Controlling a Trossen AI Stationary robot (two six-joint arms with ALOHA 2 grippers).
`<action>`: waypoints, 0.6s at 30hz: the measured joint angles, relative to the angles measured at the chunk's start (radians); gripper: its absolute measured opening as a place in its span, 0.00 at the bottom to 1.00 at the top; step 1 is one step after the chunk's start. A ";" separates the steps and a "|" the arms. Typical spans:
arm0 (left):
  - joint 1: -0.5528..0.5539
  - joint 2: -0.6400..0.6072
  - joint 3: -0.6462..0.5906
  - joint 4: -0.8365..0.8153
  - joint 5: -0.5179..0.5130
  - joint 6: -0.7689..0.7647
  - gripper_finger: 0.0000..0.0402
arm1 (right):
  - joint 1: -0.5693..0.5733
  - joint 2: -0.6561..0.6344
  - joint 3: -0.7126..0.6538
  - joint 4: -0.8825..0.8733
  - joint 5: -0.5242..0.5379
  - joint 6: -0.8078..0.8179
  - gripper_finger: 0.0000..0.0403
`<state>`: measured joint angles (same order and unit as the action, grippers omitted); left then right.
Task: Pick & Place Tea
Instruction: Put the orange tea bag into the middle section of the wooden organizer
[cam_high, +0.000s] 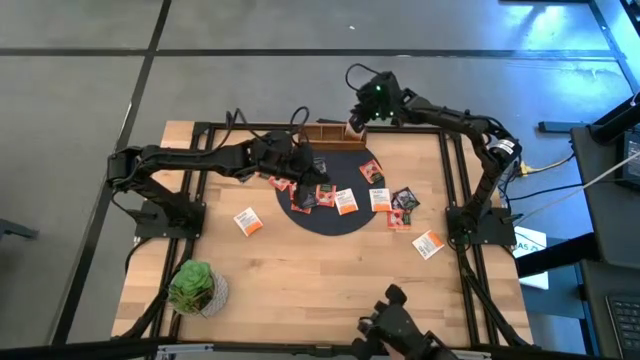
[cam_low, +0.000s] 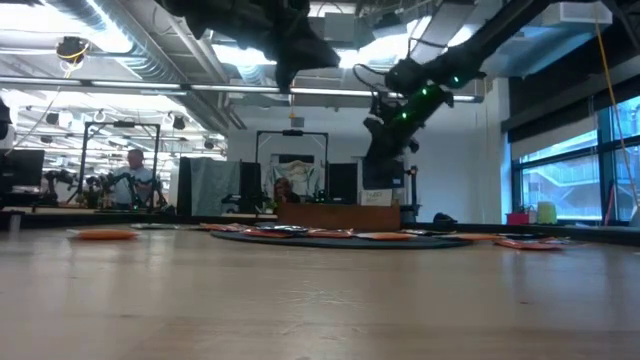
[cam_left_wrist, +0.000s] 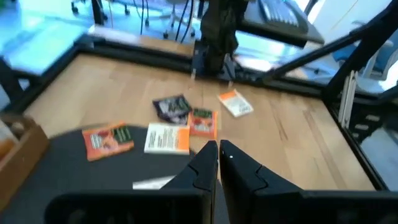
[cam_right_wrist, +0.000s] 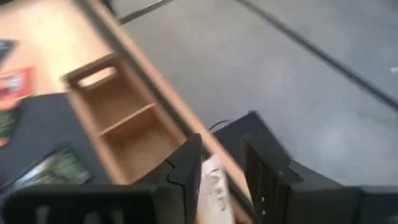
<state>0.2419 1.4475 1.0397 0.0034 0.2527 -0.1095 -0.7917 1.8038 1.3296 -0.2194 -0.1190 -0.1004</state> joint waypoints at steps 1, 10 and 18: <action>0.001 0.000 0.000 -0.020 0.000 -0.001 0.04 | 0.002 0.000 0.029 -0.055 -0.036 -0.008 0.30; 0.004 0.000 0.000 -0.122 -0.009 -0.043 0.04 | 0.077 0.001 0.085 -0.328 -0.372 0.067 0.32; -0.002 0.000 0.000 -0.120 -0.036 -0.036 0.04 | 0.192 0.003 0.085 -0.522 -0.221 0.080 0.32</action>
<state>0.2402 1.4471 1.0397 -0.1162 0.2166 -0.1452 -0.5993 1.8065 1.4151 -0.7419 -0.3399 -0.0208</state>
